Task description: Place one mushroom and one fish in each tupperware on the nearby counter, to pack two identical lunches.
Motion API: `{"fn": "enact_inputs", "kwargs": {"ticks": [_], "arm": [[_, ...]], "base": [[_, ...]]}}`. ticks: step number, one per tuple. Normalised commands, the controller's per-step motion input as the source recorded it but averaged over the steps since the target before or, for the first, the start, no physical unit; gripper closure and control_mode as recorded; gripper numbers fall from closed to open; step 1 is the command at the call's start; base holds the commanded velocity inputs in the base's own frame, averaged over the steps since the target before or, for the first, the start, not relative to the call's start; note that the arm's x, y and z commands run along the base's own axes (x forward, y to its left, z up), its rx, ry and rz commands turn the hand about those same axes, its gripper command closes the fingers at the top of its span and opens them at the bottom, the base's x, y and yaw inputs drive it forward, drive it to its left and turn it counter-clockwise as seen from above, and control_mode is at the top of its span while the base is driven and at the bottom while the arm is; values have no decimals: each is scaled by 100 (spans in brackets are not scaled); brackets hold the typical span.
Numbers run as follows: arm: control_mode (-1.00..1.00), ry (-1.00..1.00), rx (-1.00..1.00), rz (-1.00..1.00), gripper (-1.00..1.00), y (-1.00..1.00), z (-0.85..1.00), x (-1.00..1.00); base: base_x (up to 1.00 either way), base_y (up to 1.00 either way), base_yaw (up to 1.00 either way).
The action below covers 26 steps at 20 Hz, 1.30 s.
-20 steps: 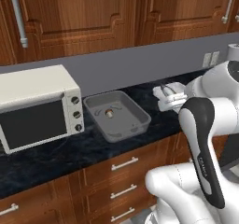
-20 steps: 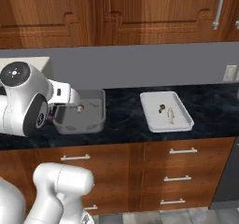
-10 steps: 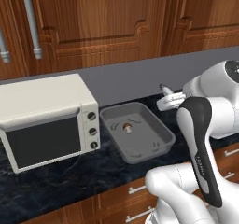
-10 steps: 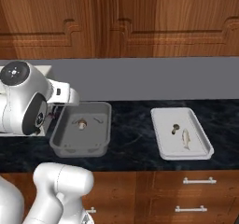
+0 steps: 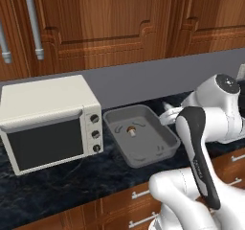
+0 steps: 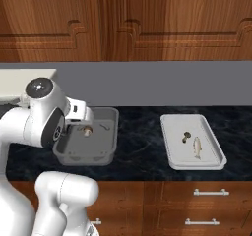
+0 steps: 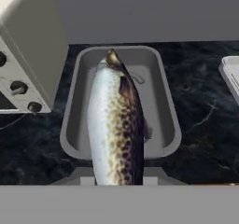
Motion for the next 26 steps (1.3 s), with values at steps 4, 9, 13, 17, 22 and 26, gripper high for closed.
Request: {"fn": "enact_inputs", "kwargs": {"ticks": [4,9,13,17,22,26], "arm": [[-100,14,-1,-5,100,-2,-92,61],[-100,16,0,-3,100,-1,-70,64],[-100,16,0,-1,100,-6,-51,64],[-100,11,0,-1,100,-6,-37,69],[-100,10,0,-1,100,-1,-30,69],[-100,8,0,-1,100,0,-33,66]], "base": [[0,0,0],[0,0,0],[0,0,0],[0,0,0],[0,0,0],[0,0,0]]}}
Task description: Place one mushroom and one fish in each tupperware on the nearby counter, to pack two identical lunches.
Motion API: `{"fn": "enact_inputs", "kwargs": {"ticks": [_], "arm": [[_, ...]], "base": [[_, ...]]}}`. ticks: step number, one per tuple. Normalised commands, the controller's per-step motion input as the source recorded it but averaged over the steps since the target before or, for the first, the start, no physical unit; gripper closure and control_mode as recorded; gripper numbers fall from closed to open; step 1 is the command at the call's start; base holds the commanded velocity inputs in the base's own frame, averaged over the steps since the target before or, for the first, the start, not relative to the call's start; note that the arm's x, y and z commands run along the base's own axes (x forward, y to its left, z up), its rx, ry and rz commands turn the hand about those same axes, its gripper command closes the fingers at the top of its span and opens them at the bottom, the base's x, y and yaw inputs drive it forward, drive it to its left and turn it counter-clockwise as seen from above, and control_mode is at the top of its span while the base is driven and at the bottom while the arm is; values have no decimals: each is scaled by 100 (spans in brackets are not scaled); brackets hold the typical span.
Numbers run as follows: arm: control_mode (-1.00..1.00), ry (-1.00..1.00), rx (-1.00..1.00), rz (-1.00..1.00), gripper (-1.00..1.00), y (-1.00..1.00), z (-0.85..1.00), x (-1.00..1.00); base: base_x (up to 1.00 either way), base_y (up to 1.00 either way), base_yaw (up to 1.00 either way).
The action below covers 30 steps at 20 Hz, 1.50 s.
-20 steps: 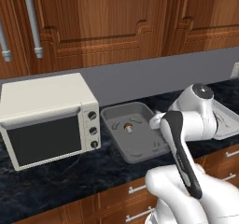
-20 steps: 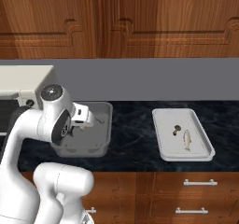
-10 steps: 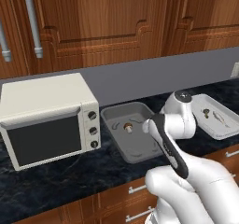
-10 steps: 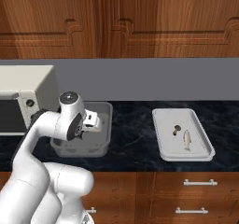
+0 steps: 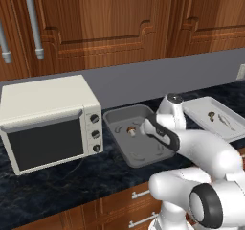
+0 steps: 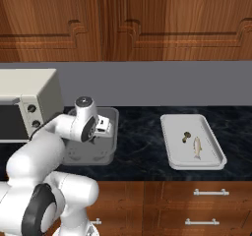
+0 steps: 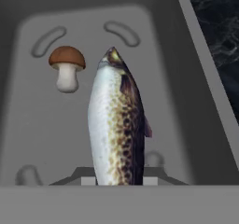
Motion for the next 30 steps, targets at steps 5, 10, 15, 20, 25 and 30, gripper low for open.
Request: {"fn": "enact_inputs", "kwargs": {"ticks": [5,10,15,20,25,30], "arm": [[-100,7,0,-1,100,0,-37,63],[-100,6,0,0,100,0,-39,45],[-100,-1,-3,0,100,5,-29,8],[-100,-11,-7,-3,-100,19,2,-22],[-100,-13,-1,-5,-100,1,61,-66],[-100,0,0,-6,-100,0,76,-39]], "base": [[0,0,0],[0,0,0],[0,0,0],[0,0,0],[0,0,0],[0,0,0]]}}
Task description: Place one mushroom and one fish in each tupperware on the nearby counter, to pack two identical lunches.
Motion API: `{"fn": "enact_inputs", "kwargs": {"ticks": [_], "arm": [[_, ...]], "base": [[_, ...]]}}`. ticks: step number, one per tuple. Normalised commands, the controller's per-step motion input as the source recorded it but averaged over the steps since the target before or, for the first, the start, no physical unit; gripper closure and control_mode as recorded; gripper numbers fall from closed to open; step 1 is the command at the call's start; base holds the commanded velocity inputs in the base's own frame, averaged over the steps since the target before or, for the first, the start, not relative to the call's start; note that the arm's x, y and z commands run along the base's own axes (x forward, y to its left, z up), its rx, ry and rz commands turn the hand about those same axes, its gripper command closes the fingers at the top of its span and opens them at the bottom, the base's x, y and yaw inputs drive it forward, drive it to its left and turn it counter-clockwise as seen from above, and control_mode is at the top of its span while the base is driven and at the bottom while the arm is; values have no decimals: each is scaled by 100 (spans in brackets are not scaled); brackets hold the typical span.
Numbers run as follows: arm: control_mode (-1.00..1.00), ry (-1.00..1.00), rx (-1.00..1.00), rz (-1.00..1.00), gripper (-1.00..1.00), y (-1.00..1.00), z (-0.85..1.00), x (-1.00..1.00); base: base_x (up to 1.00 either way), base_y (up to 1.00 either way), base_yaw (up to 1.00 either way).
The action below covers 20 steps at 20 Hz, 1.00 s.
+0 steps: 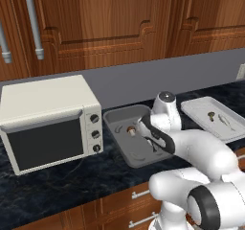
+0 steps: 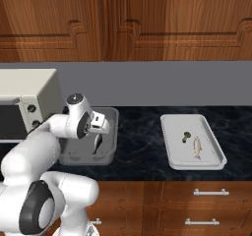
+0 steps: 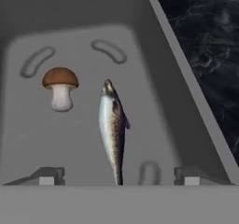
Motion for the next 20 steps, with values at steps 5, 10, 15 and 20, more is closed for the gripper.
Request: {"fn": "enact_inputs", "kwargs": {"ticks": [5,10,15,20], "arm": [[-100,-5,0,-1,-100,-5,77,-97],[-100,-25,0,0,-100,-12,56,-100],[-100,-23,0,0,-100,-18,32,-86],[-100,-2,3,0,-100,-14,0,-14]], "base": [[0,0,0],[0,0,0],[0,0,0],[0,0,0]]}}
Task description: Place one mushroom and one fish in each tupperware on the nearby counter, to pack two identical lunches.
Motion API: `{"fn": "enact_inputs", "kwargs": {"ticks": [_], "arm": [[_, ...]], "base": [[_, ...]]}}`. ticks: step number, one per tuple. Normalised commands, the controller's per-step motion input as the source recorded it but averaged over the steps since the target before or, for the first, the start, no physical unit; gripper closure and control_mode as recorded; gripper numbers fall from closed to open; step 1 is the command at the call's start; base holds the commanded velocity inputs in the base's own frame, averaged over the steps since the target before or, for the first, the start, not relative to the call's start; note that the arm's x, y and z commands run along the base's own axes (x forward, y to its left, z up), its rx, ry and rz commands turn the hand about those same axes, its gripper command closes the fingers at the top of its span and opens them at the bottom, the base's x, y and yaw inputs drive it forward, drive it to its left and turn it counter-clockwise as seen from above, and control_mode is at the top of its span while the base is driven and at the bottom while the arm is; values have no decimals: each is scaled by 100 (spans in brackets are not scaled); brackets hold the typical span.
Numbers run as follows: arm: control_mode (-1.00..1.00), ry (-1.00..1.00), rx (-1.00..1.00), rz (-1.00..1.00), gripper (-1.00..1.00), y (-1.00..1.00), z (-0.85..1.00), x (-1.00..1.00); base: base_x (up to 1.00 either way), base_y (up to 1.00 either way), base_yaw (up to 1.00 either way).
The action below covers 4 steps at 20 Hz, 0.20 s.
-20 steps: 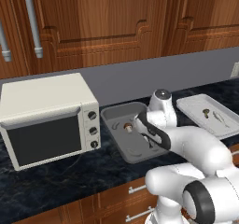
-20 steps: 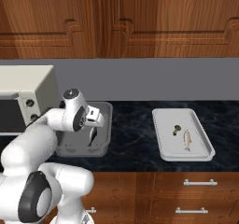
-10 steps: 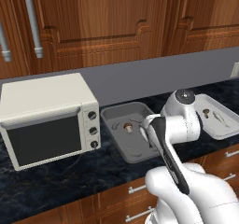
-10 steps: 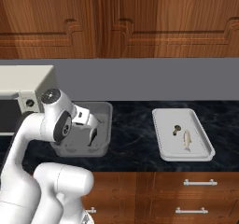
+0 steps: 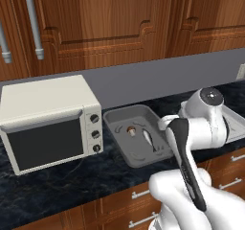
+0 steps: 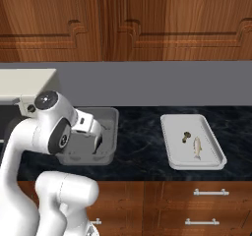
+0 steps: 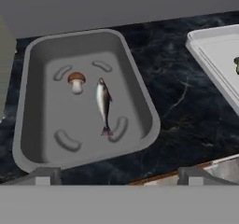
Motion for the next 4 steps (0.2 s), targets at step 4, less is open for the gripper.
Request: {"fn": "enact_inputs", "kwargs": {"ticks": [4], "arm": [[-100,-6,6,0,-100,-20,0,-31]], "base": [[0,0,0]]}}
